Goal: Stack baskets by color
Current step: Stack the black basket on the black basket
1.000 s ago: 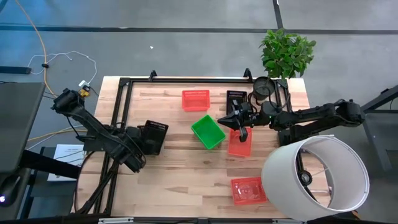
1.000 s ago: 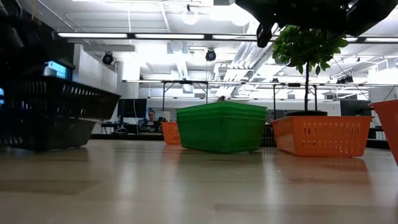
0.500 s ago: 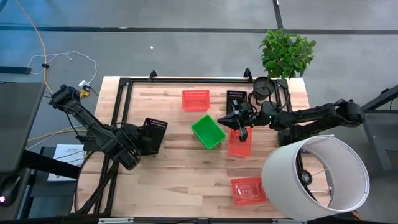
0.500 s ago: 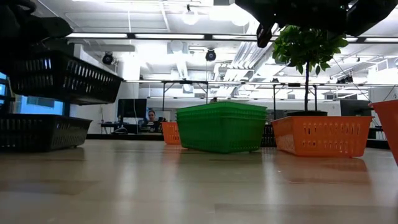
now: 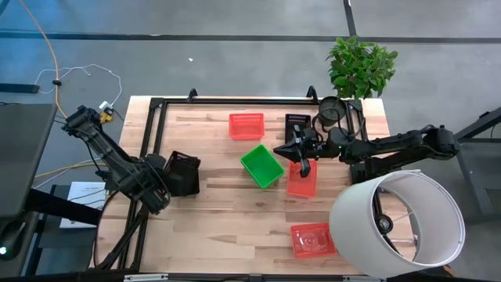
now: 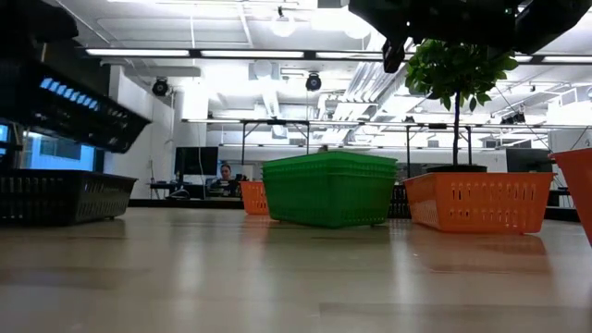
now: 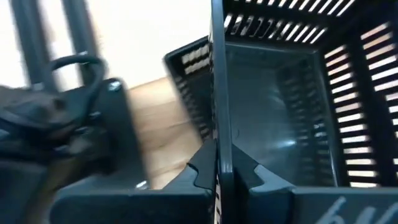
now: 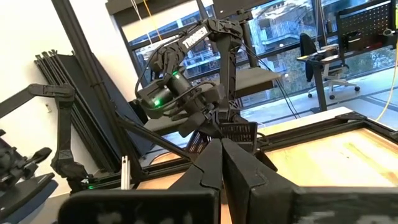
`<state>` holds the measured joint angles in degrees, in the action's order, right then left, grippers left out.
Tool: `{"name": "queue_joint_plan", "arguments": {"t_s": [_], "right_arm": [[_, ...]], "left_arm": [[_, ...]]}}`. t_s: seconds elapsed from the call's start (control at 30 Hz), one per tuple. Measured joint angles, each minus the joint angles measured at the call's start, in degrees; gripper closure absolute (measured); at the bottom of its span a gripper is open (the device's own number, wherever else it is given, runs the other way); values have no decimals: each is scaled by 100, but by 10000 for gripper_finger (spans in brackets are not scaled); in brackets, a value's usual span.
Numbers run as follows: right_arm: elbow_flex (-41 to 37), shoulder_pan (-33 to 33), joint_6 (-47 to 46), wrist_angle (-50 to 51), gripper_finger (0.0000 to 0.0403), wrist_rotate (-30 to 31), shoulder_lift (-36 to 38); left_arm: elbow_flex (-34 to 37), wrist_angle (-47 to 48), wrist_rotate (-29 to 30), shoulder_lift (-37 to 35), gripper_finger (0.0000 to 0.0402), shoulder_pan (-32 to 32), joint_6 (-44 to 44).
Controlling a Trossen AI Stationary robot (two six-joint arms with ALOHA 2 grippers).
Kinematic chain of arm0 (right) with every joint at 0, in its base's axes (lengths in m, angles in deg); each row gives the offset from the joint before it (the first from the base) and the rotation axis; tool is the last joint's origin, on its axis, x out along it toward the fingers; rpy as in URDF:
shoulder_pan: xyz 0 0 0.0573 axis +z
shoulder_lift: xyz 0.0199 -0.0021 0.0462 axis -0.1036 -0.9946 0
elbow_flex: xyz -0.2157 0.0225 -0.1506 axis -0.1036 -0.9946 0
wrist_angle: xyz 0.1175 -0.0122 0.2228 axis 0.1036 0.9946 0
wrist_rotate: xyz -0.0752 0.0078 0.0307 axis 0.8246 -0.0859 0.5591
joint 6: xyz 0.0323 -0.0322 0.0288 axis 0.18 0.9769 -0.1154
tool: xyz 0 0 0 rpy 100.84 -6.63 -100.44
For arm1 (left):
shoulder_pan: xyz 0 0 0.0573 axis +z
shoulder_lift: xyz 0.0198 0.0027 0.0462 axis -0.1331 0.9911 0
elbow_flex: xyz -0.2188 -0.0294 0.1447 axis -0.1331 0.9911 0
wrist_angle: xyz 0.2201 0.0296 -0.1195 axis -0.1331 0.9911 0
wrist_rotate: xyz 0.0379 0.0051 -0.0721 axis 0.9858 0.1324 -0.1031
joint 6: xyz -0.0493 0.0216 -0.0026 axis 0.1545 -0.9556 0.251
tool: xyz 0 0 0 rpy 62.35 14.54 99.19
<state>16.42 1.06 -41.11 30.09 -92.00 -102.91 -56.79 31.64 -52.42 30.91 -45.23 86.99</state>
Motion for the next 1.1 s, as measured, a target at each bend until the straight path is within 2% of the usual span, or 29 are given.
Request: {"name": "queue_joint_plan", "arguments": {"t_s": [0.1,0.27,0.63,0.87,1.1], "right_arm": [[0,0,22,14,403,0,-1],[0,0,125,39,403,0,-1],[0,0,111,37,403,1,0],[0,0,111,37,403,0,-1],[0,0,107,37,403,0,-1]], "left_arm": [[-71,198,-413,3,401,16,-336],[-72,234,-383,22,401,102,-319],[52,3,-193,811,401,648,-494],[54,-452,-95,1186,401,957,-1023],[54,-1081,415,1225,401,1176,-1121]]}}
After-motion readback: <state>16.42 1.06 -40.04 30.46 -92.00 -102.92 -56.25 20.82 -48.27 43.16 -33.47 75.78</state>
